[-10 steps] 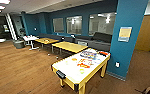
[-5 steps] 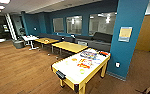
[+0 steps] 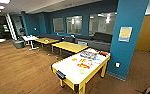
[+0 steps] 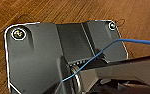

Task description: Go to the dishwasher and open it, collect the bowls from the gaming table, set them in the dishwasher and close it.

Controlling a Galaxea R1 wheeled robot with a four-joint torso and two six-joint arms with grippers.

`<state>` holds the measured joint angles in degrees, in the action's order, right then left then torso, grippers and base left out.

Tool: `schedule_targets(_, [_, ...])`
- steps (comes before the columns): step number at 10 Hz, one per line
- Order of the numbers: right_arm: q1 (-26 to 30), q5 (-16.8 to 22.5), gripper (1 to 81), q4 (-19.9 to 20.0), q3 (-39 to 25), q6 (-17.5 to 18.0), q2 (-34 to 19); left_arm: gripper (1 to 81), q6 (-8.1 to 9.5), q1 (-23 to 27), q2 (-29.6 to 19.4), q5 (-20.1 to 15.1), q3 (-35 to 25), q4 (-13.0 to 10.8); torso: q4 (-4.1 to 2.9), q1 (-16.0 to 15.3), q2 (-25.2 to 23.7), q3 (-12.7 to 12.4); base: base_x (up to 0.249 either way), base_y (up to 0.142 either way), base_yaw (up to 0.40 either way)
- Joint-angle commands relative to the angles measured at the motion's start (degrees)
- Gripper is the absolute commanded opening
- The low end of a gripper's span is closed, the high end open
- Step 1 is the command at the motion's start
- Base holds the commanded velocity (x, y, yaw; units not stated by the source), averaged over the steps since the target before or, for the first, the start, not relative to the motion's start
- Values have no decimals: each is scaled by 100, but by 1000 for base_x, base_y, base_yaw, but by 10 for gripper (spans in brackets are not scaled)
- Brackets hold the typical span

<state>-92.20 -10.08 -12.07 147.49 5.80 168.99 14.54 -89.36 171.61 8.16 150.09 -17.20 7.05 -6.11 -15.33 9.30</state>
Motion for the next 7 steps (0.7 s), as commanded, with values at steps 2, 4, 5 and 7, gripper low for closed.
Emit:
schedule_targets(2, [250,235,811,-68,-29,-18,-3,811,-48,265,-12,-235,-23,-29,0,0,0,0,0,0,0])
schedule_targets(4, [258,235,811,-68,-29,-18,-3,811,-48,265,-12,-235,-23,-29,0,0,0,0,0,0,0])
schedule_targets(5, [258,235,811,-68,-29,-18,-3,811,-48,265,-3,-235,-23,-47,0,0,0,0,0,0,0])
schedule_targets(7, [267,235,811,-68,-29,-18,-3,811,-48,265,-3,-235,-23,-55,0,5,-2,0,103,0,0])
